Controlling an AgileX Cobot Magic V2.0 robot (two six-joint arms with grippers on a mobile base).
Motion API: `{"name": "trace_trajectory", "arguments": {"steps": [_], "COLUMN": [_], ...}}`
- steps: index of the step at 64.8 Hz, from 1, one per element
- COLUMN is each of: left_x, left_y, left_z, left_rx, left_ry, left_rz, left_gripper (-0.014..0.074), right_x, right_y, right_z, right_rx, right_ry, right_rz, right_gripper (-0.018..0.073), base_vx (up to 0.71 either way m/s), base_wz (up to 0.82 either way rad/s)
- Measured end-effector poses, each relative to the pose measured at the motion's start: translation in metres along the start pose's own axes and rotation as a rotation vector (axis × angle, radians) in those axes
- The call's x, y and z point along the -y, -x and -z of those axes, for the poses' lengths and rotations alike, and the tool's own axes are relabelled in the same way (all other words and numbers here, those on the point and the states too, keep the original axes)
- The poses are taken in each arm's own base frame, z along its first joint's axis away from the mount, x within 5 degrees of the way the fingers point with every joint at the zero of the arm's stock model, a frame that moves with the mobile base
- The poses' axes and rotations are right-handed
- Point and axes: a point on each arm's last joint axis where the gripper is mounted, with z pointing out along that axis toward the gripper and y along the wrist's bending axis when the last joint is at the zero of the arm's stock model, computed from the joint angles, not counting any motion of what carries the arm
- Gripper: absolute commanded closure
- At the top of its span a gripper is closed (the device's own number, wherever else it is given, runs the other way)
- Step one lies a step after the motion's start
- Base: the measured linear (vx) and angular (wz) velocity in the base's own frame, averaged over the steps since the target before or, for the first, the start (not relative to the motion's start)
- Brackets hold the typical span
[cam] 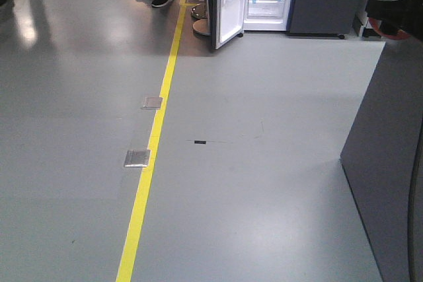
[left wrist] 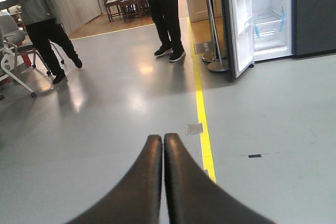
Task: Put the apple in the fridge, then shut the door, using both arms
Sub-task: 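Drive toward the open refrigerator with the apple held up, then continue driving up to the refrigerator's open door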
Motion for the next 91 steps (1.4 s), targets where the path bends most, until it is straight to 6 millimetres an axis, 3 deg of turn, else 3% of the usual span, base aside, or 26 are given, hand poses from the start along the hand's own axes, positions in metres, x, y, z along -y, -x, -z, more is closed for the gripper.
{"name": "trace_trajectory", "arguments": {"steps": [91], "left_x": [0.0], "left_y": [0.0], "left_z": [0.0], "left_rx": [0.0], "left_ry": [0.0], "left_rz": [0.0], "left_gripper": [0.0602], "right_x": [0.0], "right_y": [0.0001], "right_z": [0.0], "right_rx": [0.001], "right_ry": [0.0], "right_rz": [0.0], "right_gripper": [0.0407], "base_vx": [0.23], "base_wz": [-0.02]}}
